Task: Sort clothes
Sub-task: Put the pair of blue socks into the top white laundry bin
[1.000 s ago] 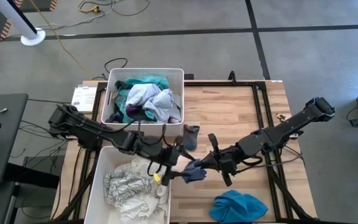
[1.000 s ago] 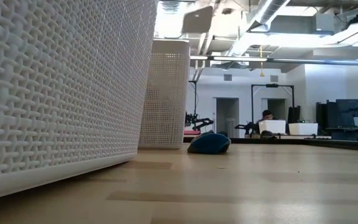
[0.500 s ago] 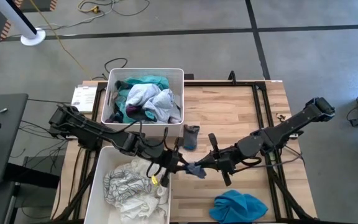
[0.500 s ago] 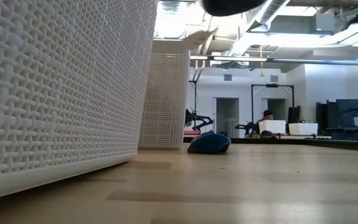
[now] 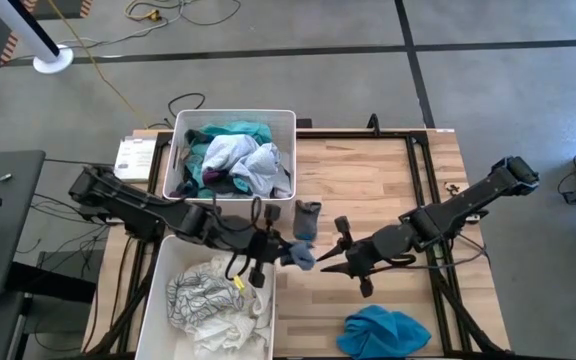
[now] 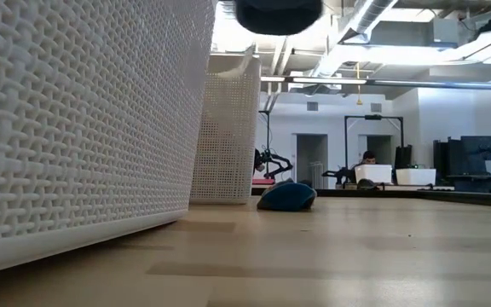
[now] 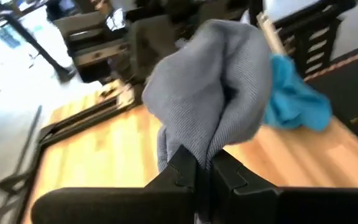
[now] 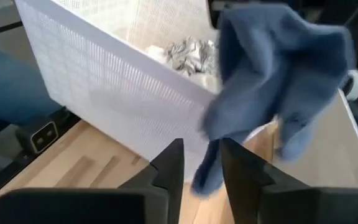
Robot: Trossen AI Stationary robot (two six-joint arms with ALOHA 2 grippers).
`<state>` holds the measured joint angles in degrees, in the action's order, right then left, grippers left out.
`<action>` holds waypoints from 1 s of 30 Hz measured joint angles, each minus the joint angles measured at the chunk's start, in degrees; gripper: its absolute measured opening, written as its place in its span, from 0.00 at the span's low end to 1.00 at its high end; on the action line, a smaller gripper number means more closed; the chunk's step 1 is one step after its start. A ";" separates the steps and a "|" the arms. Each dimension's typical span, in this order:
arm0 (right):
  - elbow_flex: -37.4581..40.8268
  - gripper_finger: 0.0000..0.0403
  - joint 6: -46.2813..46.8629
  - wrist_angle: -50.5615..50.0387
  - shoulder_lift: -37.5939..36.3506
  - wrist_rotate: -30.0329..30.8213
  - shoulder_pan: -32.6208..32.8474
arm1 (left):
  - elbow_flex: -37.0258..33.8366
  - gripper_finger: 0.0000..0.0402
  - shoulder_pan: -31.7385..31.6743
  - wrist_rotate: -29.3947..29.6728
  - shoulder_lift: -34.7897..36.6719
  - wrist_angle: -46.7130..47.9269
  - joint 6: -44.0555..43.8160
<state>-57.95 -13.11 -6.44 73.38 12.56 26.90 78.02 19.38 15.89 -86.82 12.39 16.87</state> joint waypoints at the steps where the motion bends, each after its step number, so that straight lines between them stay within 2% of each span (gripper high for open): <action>1: 0.00 0.31 0.79 -0.50 0.00 0.00 0.06 | 0.38 0.01 0.06 1.19 0.42 1.49 0.00; 8: 0.02 0.37 5.92 -5.25 0.00 -0.05 0.14 | 1.26 0.01 0.17 11.15 5.10 8.60 0.83; 16: 0.02 0.37 13.37 -13.17 0.00 -0.35 3.13 | 1.31 0.01 -1.77 22.83 10.88 15.04 1.34; 24: 2.06 0.36 25.87 -19.66 0.00 -0.39 7.79 | 1.31 0.02 -9.73 24.38 15.29 26.09 -5.26; 30: 4.12 0.36 31.49 -19.27 0.02 -0.37 10.77 | 1.31 0.02 -15.57 24.33 16.57 29.26 -5.78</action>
<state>-53.84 18.37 -25.71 73.41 12.19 37.66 79.33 3.81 40.23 -70.26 41.65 11.09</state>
